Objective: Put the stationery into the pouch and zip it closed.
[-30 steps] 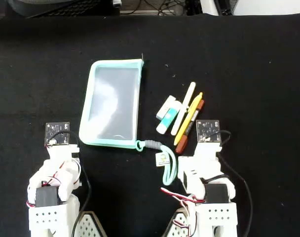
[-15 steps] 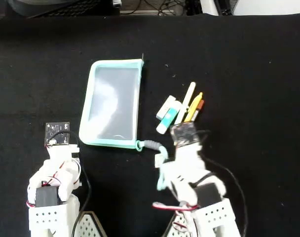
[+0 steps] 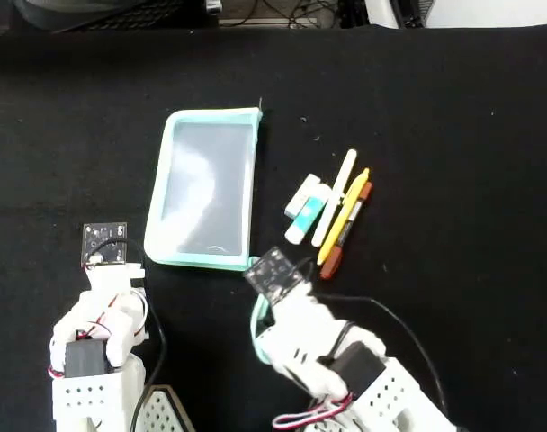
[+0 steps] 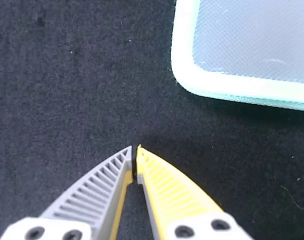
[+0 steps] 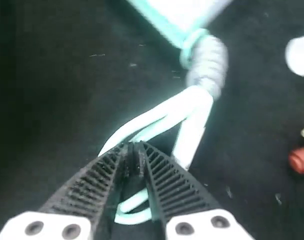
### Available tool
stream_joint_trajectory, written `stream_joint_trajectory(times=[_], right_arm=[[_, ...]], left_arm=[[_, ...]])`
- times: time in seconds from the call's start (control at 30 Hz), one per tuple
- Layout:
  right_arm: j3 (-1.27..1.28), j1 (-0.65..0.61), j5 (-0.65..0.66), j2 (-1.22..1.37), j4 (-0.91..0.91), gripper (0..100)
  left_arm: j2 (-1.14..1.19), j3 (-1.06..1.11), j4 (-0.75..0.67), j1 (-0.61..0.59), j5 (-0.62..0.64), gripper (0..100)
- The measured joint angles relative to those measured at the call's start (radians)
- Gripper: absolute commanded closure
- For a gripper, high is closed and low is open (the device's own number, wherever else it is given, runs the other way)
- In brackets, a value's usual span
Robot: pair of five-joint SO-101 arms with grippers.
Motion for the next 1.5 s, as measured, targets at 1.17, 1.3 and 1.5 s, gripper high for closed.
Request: stream_joint_trajectory(times=[1.17, 1.3, 1.5], right_arm=[[-0.137, 0.175, -0.002, -0.091, -0.382, 80.5], [-0.130, 0.173, -0.002, -0.091, -0.381, 78.0], [-0.215, 0.172, -0.025, -0.091, -0.244, 78.3]], left_arm=[[0.000, 0.000, 0.000, 0.000, 0.000, 97], [0.000, 0.000, 0.000, 0.000, 0.000, 97], [0.000, 0.000, 0.000, 0.000, 0.000, 97]])
